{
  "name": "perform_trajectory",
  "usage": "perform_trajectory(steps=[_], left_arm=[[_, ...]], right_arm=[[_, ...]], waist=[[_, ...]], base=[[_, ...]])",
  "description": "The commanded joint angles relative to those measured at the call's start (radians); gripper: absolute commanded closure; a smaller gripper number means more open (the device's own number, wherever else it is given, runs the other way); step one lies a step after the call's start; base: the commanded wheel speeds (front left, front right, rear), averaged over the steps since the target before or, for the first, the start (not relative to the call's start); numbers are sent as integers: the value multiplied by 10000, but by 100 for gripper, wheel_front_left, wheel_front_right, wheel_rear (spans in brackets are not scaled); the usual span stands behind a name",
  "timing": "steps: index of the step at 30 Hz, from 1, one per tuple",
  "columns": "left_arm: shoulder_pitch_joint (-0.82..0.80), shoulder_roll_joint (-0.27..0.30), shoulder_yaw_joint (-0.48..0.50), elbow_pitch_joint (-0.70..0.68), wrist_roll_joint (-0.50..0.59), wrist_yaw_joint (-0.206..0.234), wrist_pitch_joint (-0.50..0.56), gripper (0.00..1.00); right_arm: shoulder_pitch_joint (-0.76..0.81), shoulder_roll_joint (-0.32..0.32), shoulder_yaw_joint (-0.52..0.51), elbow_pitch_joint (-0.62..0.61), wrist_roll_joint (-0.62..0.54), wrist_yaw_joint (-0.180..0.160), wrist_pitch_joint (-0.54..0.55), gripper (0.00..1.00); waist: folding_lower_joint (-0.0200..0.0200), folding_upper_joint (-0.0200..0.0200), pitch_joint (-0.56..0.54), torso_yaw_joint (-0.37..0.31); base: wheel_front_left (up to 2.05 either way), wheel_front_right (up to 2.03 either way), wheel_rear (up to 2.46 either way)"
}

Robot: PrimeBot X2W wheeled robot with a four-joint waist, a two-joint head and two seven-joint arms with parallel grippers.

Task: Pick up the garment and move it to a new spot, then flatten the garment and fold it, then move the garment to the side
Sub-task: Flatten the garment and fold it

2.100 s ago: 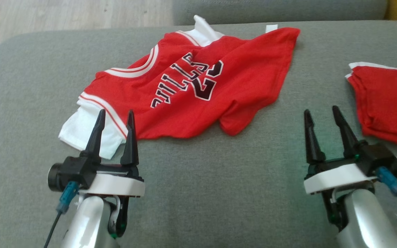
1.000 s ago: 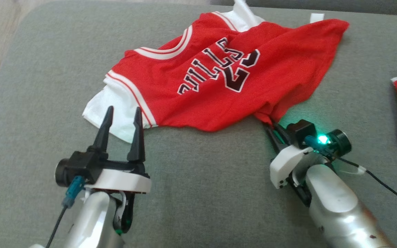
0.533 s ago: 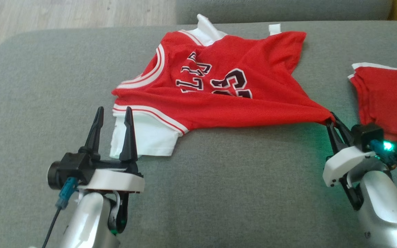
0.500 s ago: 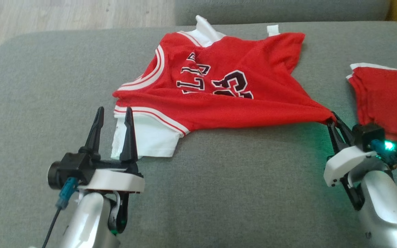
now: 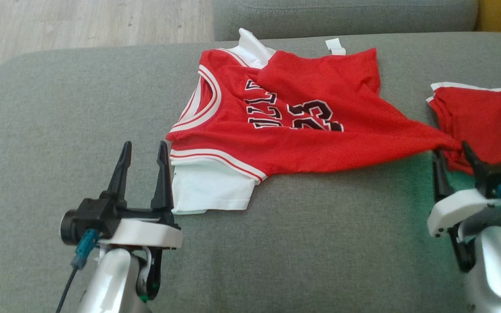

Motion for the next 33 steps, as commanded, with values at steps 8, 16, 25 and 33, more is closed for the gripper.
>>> perform_trajectory(steps=[8,16,25,33], left_arm=[[-55,93,535,-364,227,-52,-51,0],[95,93,409,-234,184,-96,-51,0],[44,93,139,917,192,-173,-31,0],[-427,101,-296,2731,152,-245,723,0]], right_arm=[[505,752,456,-2029,1263,37,-1561,0],[1186,864,1024,-2073,2325,37,-1654,0],[1199,879,1274,-2407,2785,37,-1663,0],[1165,880,1403,-2470,2908,37,-1664,0]], waist=[[1,-1,-139,-145],[1,-1,-218,-118],[1,-1,-133,-44],[1,-1,-32,-163]], base=[[0,0,0],[0,0,0],[0,0,0],[0,0,0]])
